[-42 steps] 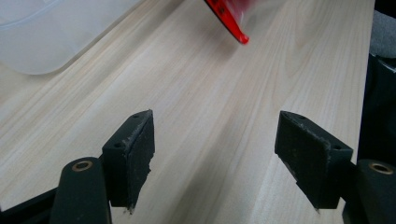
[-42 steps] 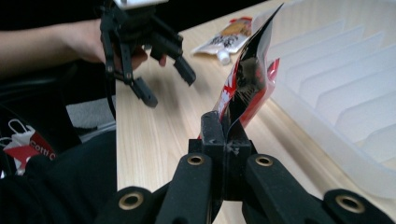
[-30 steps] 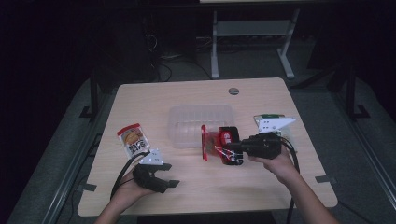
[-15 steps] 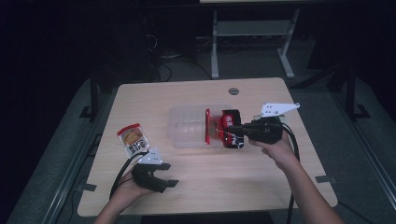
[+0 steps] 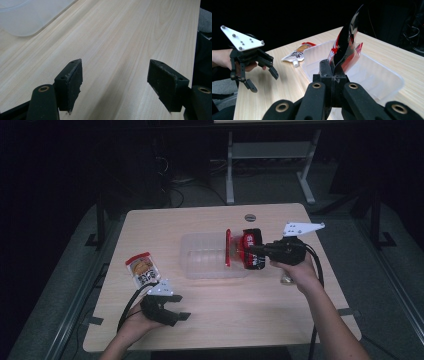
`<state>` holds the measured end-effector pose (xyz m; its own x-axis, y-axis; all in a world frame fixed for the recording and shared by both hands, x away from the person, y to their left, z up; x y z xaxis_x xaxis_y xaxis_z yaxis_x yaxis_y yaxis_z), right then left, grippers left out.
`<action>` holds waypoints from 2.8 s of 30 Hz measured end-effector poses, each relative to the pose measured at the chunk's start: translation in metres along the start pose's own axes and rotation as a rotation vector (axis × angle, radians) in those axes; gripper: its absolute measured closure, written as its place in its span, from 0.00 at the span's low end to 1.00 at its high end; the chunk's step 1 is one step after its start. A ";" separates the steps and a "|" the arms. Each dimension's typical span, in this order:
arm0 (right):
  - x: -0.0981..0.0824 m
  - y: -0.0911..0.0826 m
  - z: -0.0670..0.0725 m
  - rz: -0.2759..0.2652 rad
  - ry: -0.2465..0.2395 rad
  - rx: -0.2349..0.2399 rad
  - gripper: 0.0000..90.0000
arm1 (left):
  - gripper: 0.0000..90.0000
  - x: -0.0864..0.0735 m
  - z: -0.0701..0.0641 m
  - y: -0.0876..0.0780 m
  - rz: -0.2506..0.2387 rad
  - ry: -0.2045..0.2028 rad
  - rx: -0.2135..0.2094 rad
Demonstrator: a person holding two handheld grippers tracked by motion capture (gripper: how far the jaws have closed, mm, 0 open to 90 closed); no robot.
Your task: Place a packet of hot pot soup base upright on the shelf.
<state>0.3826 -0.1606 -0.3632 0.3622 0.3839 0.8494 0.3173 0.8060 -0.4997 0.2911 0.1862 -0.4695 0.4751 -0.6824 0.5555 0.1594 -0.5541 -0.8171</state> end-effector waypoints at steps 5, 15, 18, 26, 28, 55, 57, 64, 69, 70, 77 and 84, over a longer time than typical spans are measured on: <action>-0.004 -0.005 -0.004 0.000 0.018 -0.016 1.00 | 0.31 -0.001 0.000 0.000 0.002 0.003 0.002; -0.009 0.002 -0.008 0.026 0.022 -0.037 1.00 | 0.30 -0.003 0.000 0.001 0.009 -0.003 0.002; -0.014 0.005 -0.010 0.035 0.036 -0.037 1.00 | 0.30 -0.002 0.001 0.000 0.009 0.010 0.007; -0.019 0.009 -0.013 0.040 0.047 -0.033 1.00 | 0.30 -0.003 0.002 0.000 0.012 0.010 0.010; -0.020 0.009 -0.013 0.038 0.056 -0.031 1.00 | 0.30 -0.003 0.002 0.000 0.010 0.009 0.009; -0.014 0.037 -0.026 0.046 0.084 -0.035 1.00 | 0.30 -0.002 -0.002 0.004 0.020 0.021 -0.004; -0.012 0.042 -0.028 0.046 0.084 -0.028 1.00 | 0.30 -0.002 -0.003 0.004 0.022 0.020 -0.007; -0.009 0.057 -0.032 0.070 0.078 -0.032 1.00 | 0.30 -0.003 -0.003 0.004 0.028 0.019 -0.012; -0.012 0.063 -0.031 0.099 0.066 -0.054 1.00 | 0.30 -0.004 -0.001 0.003 0.028 0.020 -0.005; -0.012 0.065 -0.030 0.110 0.063 -0.063 1.00 | 0.30 -0.004 -0.001 0.004 0.033 0.016 -0.005; -0.012 0.068 -0.031 0.112 0.062 -0.092 0.85 | 0.30 -0.005 -0.001 0.005 0.040 0.021 -0.007; -0.008 0.062 -0.029 0.094 0.103 -0.110 0.45 | 0.30 -0.006 0.000 0.005 0.040 0.015 -0.007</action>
<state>0.4251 -0.1272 -0.4062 0.4812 0.4025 0.7788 0.3695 0.7125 -0.5965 0.2891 0.1875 -0.4766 0.4682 -0.7109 0.5248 0.1345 -0.5297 -0.8375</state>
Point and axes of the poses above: each handheld gripper's, and its own axes: y roughly forward along the jaws, x roughly out of its top, z roughly to its left, the point moved 4 cm from there along y, roughly forward along the jaws, and after that the axes turned 11 degrees about z, right-handed, at the moved point
